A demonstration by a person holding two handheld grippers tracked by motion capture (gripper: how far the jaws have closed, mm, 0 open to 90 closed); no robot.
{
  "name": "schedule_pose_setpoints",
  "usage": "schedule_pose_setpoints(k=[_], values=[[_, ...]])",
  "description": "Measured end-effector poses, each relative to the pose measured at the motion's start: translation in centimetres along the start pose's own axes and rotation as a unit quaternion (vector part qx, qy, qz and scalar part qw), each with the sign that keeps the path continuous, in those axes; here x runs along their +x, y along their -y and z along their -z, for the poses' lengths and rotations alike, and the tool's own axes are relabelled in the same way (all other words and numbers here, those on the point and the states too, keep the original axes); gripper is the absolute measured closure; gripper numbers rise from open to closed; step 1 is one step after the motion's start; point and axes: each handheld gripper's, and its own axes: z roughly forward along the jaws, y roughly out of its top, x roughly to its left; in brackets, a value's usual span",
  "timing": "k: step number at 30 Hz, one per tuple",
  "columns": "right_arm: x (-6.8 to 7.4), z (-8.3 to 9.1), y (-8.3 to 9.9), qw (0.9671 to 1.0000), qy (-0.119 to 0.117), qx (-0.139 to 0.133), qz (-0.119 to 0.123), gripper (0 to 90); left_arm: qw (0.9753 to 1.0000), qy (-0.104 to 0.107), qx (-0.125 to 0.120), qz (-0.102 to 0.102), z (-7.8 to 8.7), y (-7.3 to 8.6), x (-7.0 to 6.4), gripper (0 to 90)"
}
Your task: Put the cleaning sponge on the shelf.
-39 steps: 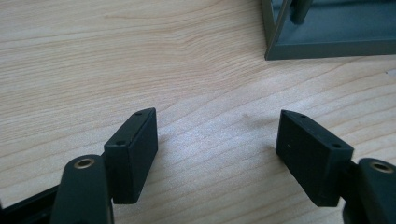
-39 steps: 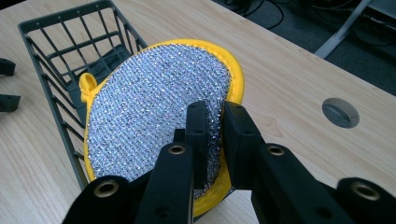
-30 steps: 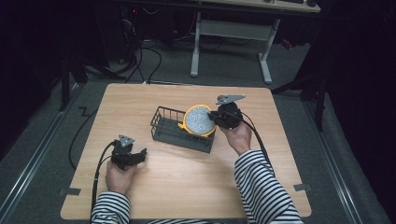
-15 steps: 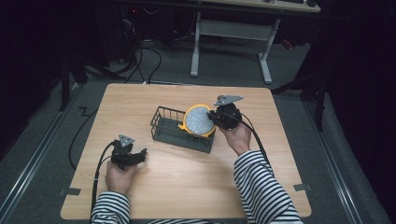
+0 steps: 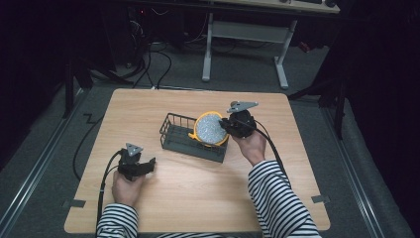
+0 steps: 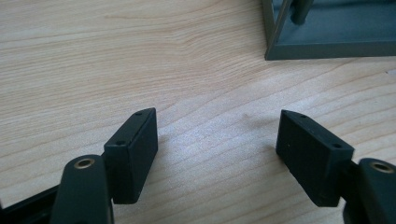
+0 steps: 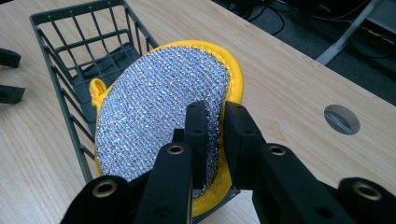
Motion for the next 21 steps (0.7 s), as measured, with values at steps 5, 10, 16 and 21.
schedule_pose_setpoints(k=[5, 10, 16, 21], values=[[0.1, -0.1, 0.1, 1.0000, -0.005, 0.004, 0.001, 80.4, 1.0000, 0.000, 0.000, 0.000, 0.0, 0.0, 0.0, 30.0], [0.2, -0.1, 0.2, 0.9999, -0.009, 0.005, 0.000, 80.3, 1.0000, 0.000, 0.000, 0.000, 0.0, 0.0, 0.0, 30.0], [0.4, -0.5, 0.5, 0.9999, -0.009, 0.009, 0.005, 80.4, 1.0000, 0.000, 0.000, 0.000, 0.0, 0.0, 0.0, 30.0], [0.7, -1.1, 0.9, 0.9995, -0.018, 0.027, 0.005, 81.6, 1.0000, 0.000, 0.001, 0.000, 0.0, 0.0, 0.0, 30.0]])
